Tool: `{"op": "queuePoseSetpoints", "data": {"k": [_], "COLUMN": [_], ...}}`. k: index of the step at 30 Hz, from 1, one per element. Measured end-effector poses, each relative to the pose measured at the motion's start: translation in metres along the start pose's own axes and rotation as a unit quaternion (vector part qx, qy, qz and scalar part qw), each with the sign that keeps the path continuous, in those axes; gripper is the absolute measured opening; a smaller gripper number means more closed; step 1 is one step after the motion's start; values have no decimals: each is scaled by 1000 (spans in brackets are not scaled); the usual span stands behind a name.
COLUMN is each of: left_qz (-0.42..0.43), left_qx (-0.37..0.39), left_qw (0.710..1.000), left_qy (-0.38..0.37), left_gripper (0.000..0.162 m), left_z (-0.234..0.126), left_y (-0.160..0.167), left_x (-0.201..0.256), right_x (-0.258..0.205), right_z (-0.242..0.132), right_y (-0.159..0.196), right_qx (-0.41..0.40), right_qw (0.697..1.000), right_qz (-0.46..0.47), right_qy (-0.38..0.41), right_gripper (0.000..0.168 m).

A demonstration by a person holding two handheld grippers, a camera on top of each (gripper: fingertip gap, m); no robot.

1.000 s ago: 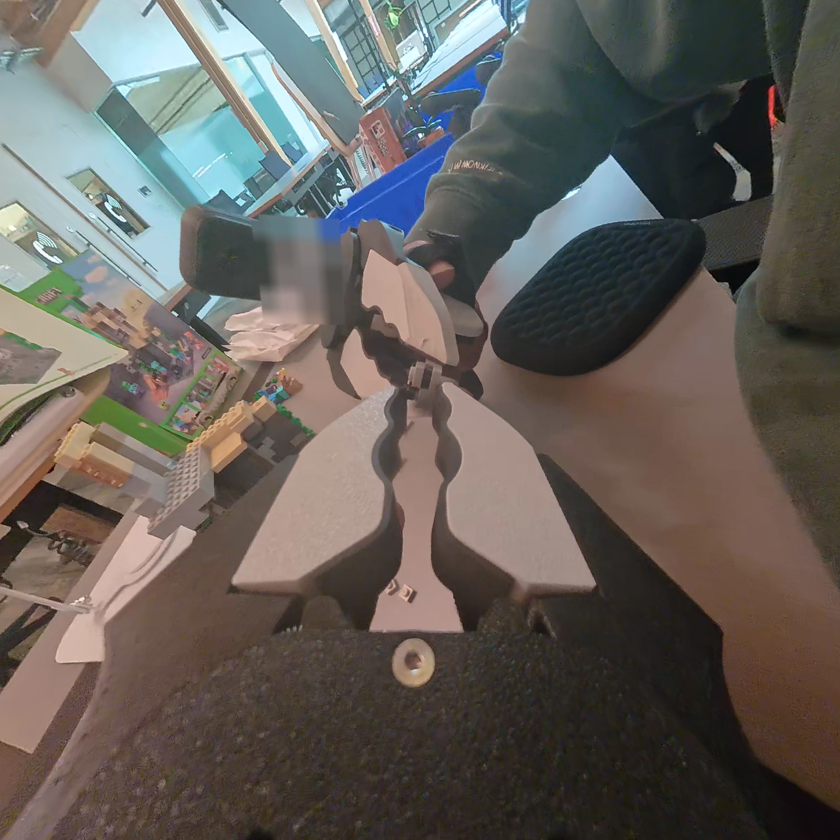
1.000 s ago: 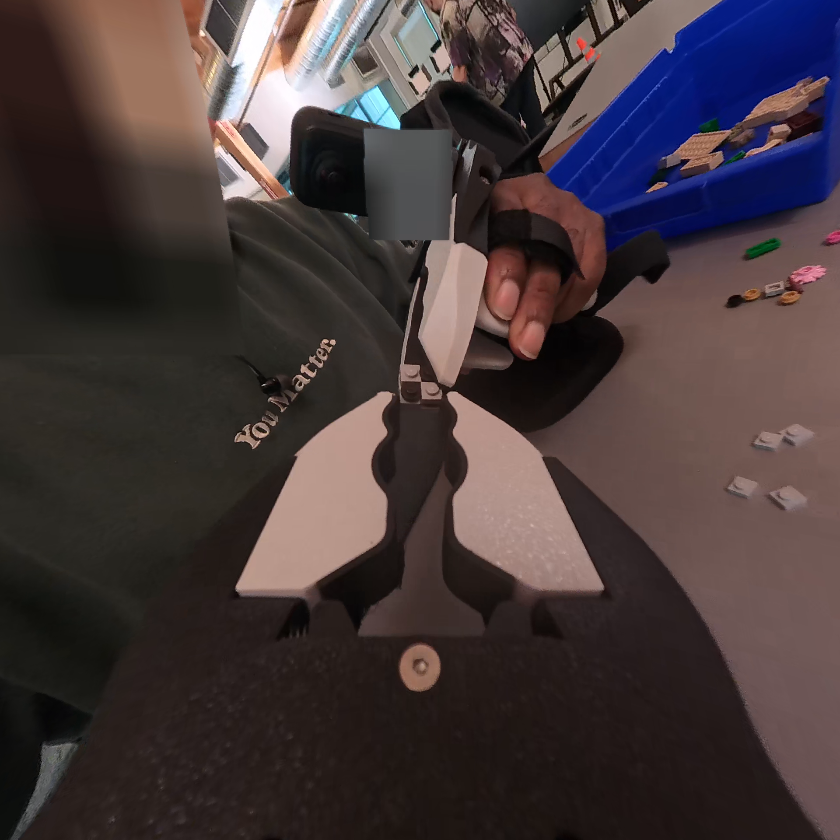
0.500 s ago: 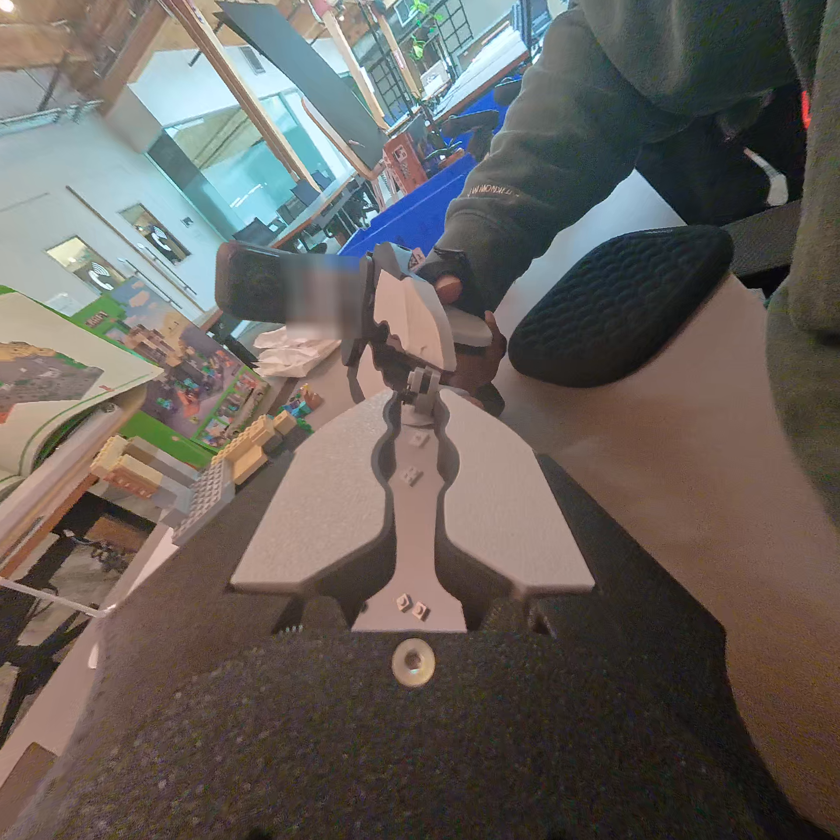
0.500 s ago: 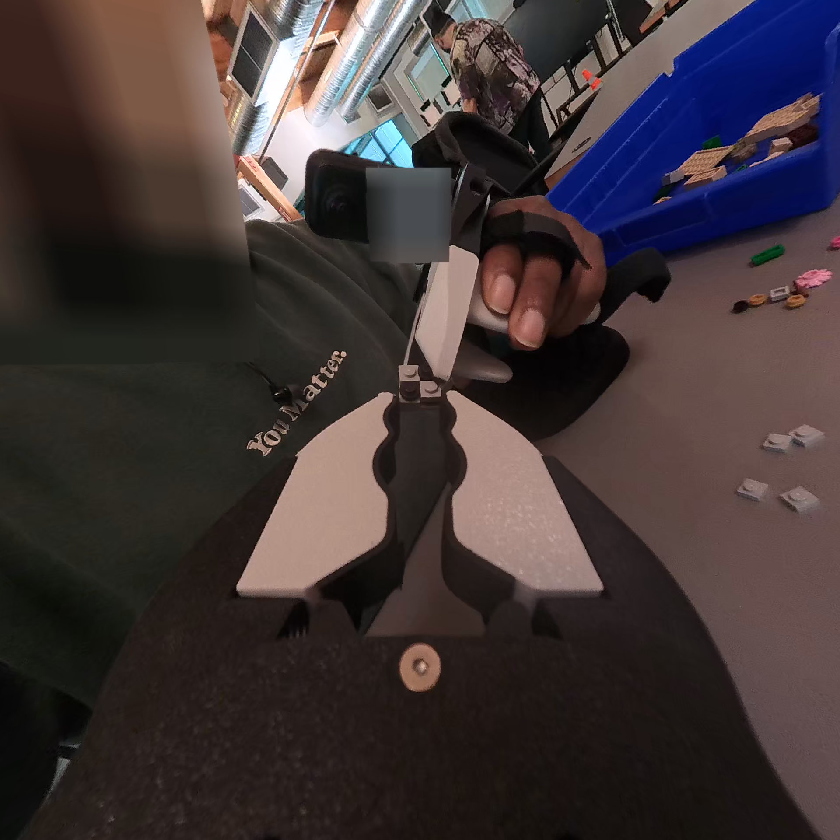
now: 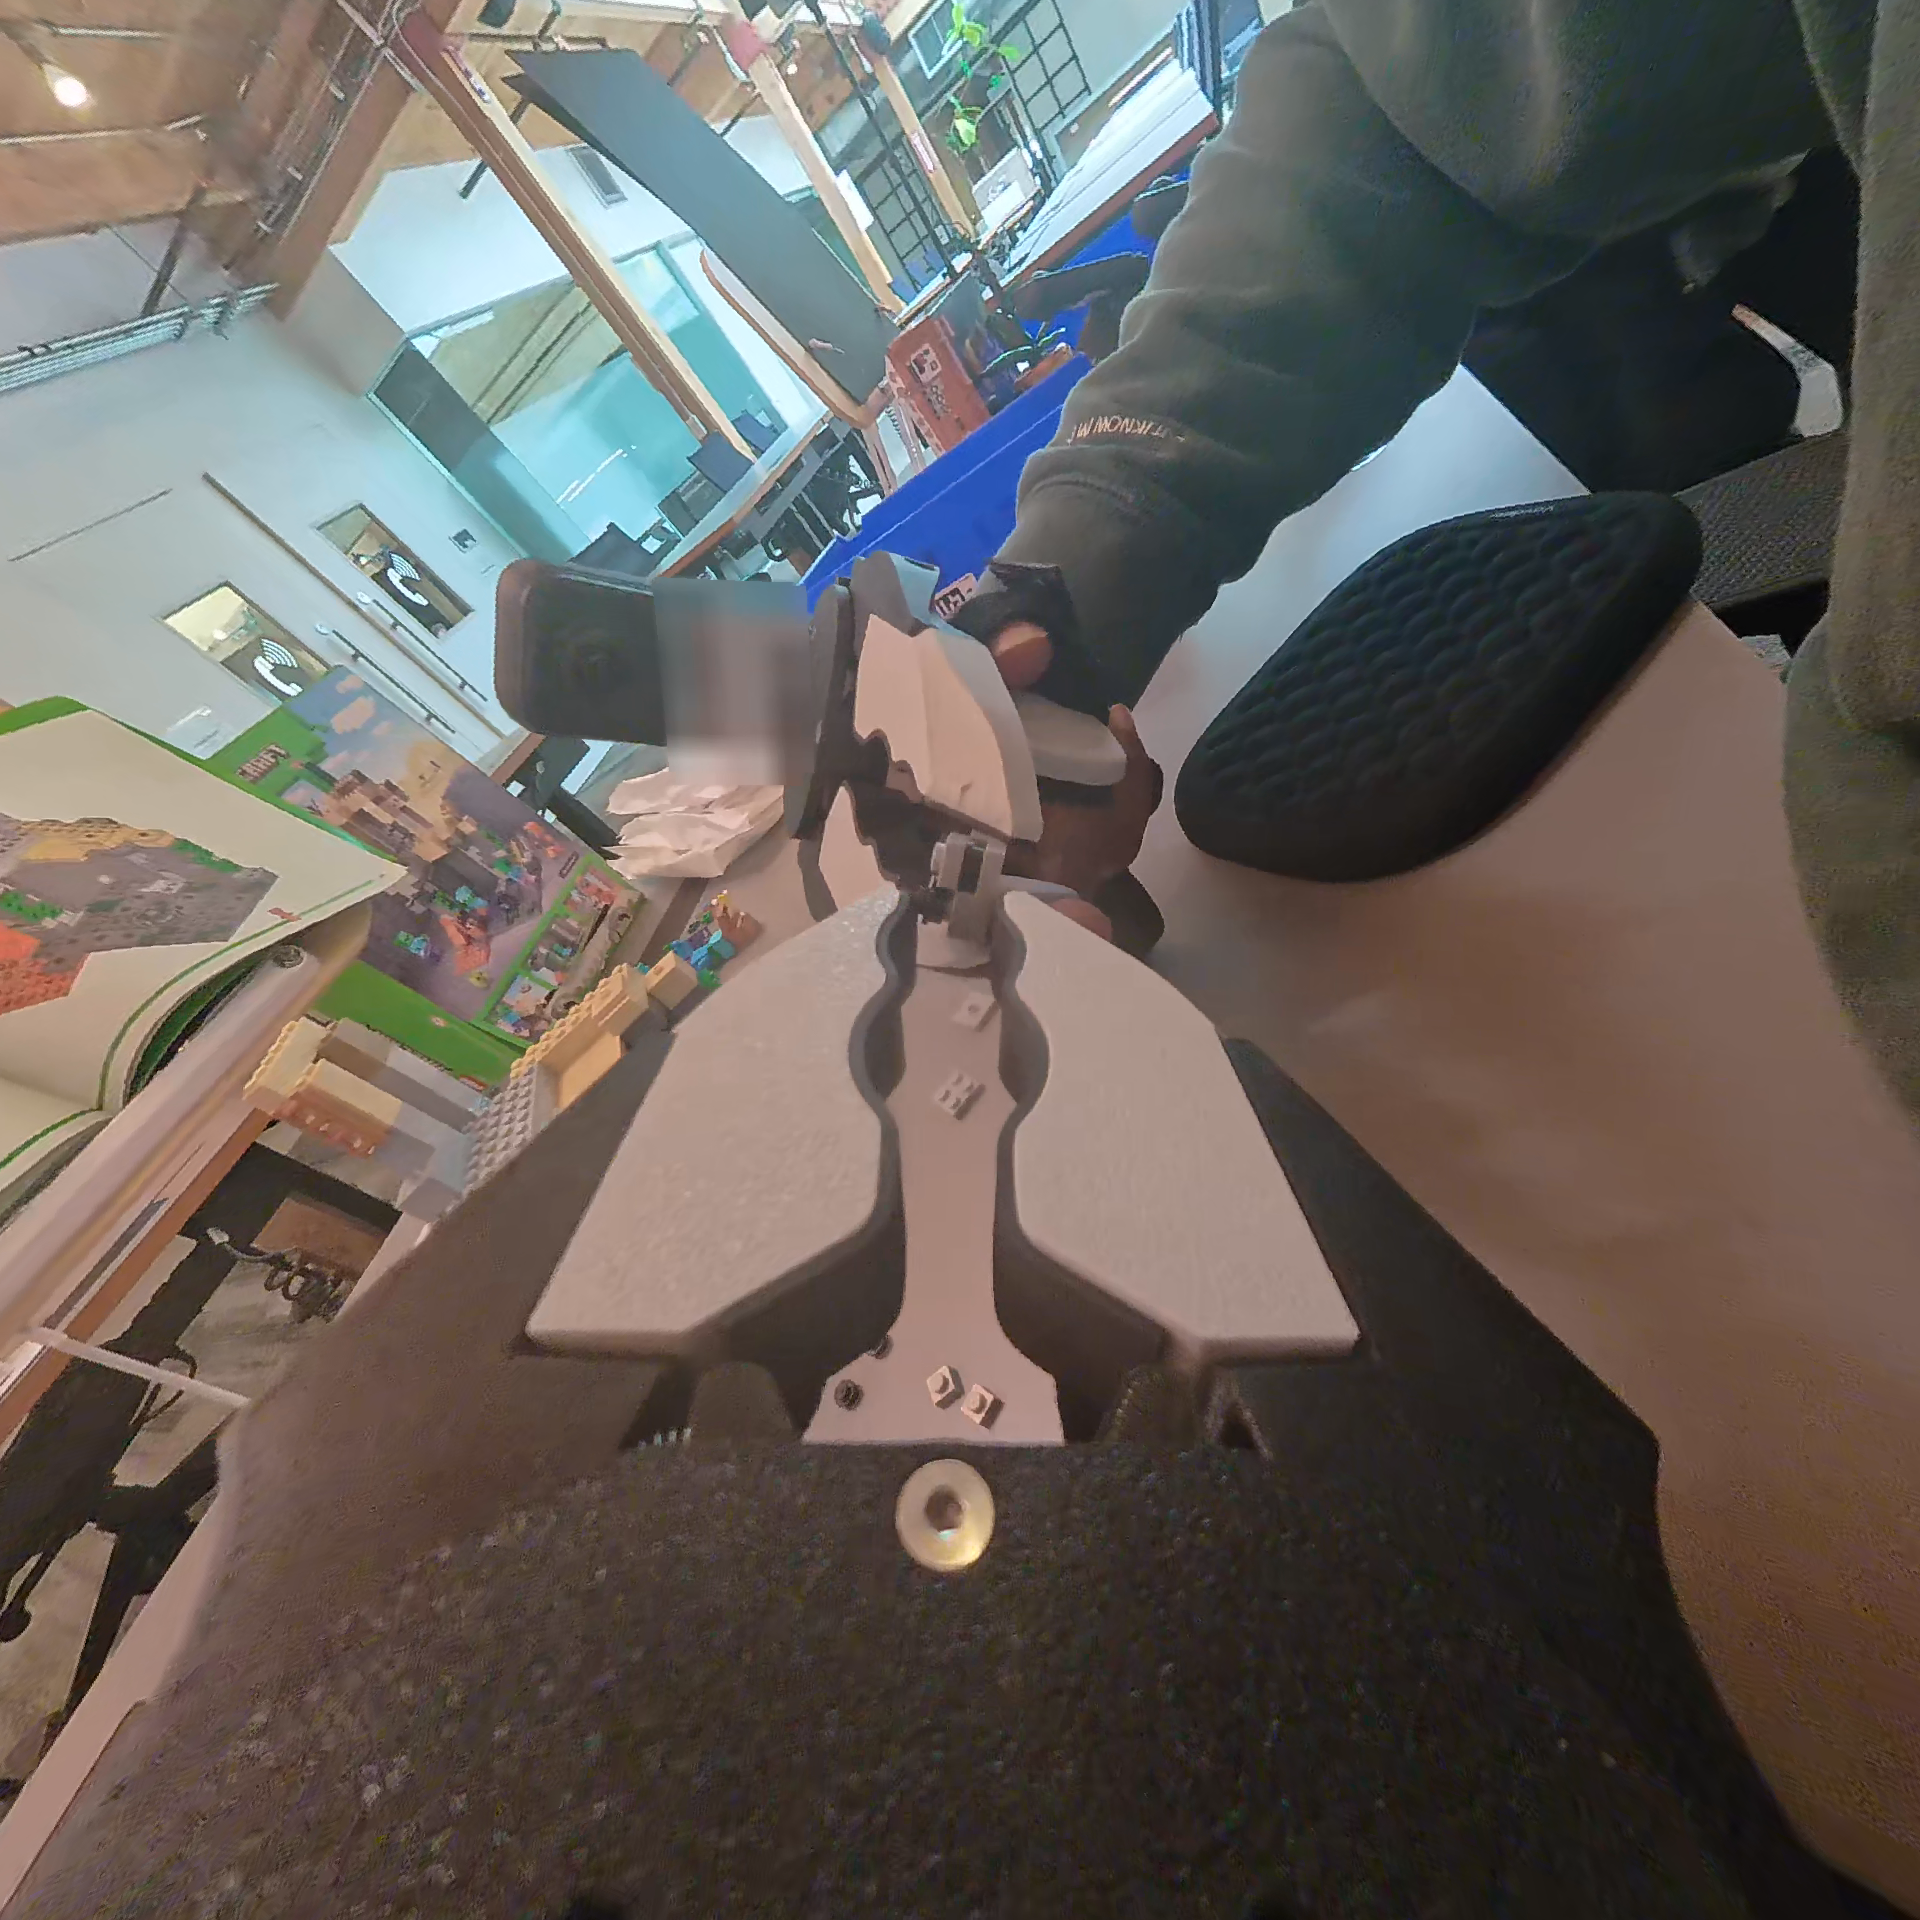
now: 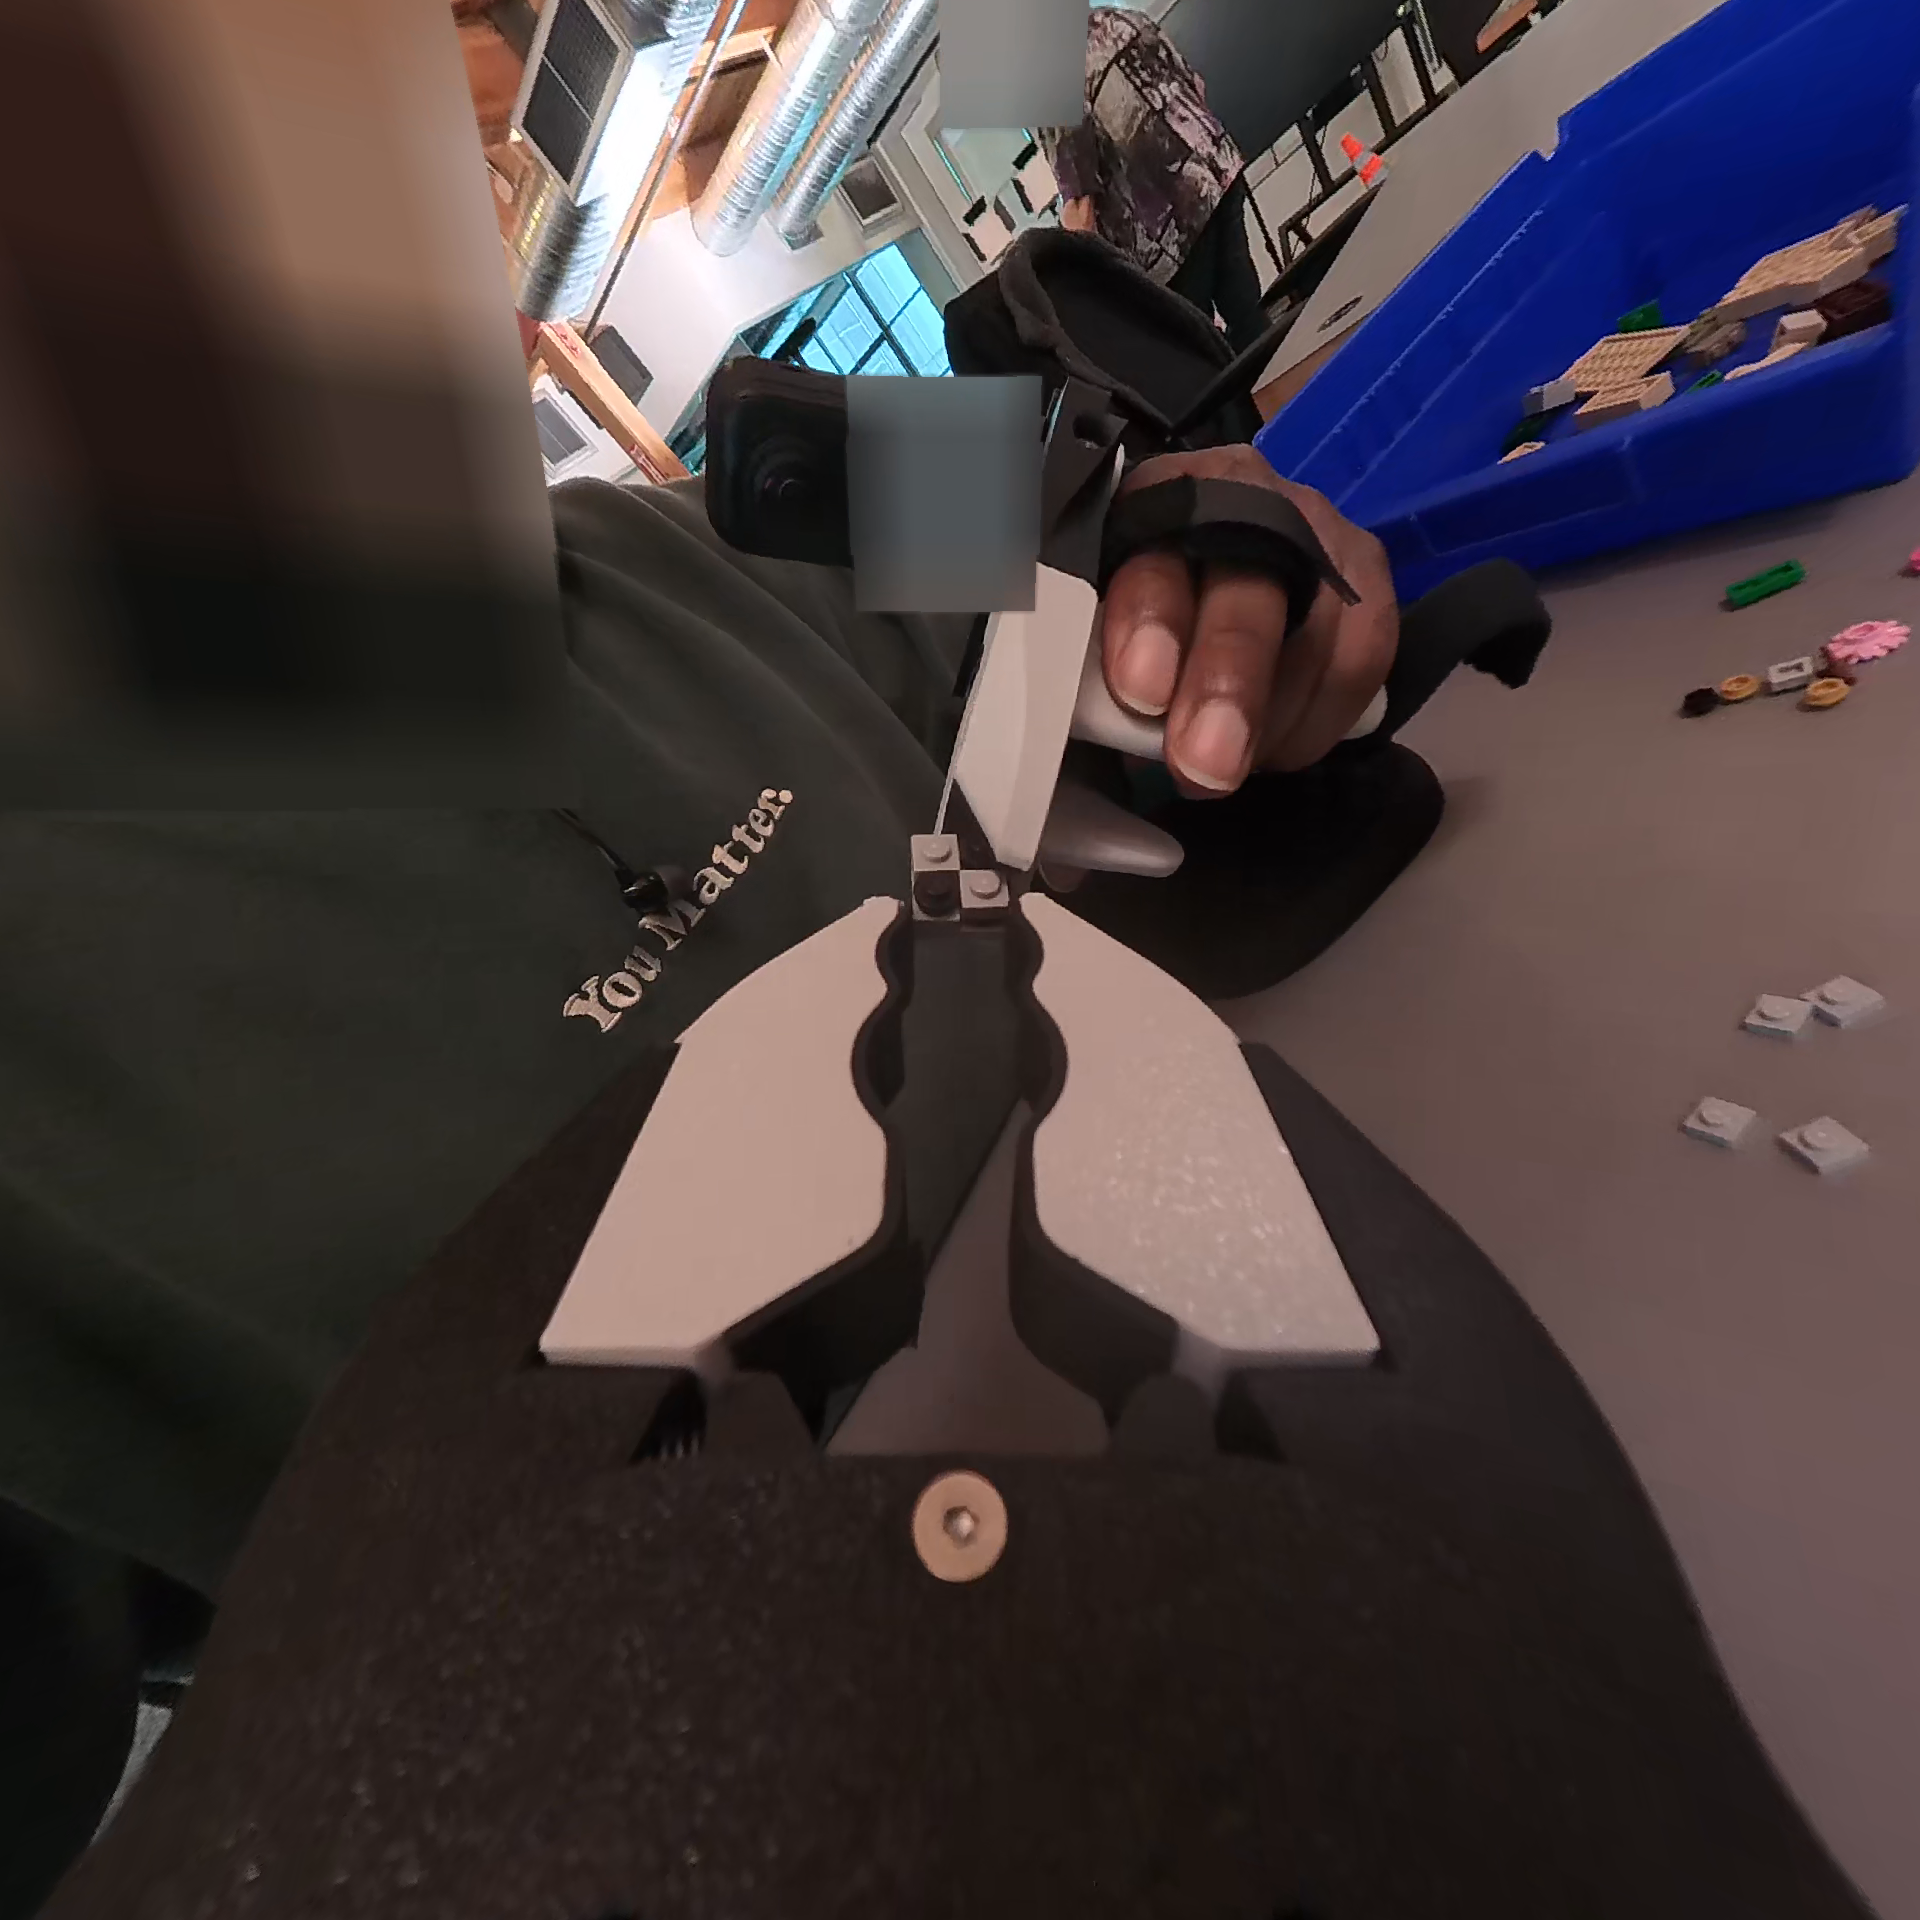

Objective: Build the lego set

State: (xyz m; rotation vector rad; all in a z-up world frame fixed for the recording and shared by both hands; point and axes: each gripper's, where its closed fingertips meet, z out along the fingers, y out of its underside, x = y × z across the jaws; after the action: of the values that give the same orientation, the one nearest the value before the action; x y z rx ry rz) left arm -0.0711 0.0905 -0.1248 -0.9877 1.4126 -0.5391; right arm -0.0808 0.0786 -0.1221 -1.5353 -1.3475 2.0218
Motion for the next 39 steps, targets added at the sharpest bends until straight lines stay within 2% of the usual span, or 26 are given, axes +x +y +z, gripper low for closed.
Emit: {"op": "queuePoseSetpoints", "data": {"k": [14, 22, 29, 32, 34, 36, 39], "left_qz": [-2, 28, 9, -19, -44, -90, -161], "left_qx": [-4, -10, 5, 16, 18, 20, 31], "left_qw": [999, 998, 999, 999, 999, 995, 985], "left_qy": [37, 53, 30, 21, 17, 32, 55], "left_gripper": [11, 10, 11, 11, 25, 32, 30], "left_z": [-4, -2, -3, -1, 0, 1, 1], "left_y": [-3, -1, 0, 1, 4, 6, 7], "left_x": [8, 17, 8, 3, -1, -2, -4], "right_x": [-6, -7, -2, 2, 2, 2, 7], "right_z": [6, 7, 5, 2, 0, -5, -14], "right_y": [5, 13, 5, 2, 1, -3, -7], "right_qx": [2, -6, 16, 23, 21, 31, 32], "right_qw": [1000, 999, 999, 1000, 1000, 999, 997], "right_qz": [-7, 33, 29, 21, 8, -4, -30], "right_qy": [-17, -25, -9, 6, 16, 29, 67], "right_gripper": [16, 17, 17, 16, 16, 16, 16]}}
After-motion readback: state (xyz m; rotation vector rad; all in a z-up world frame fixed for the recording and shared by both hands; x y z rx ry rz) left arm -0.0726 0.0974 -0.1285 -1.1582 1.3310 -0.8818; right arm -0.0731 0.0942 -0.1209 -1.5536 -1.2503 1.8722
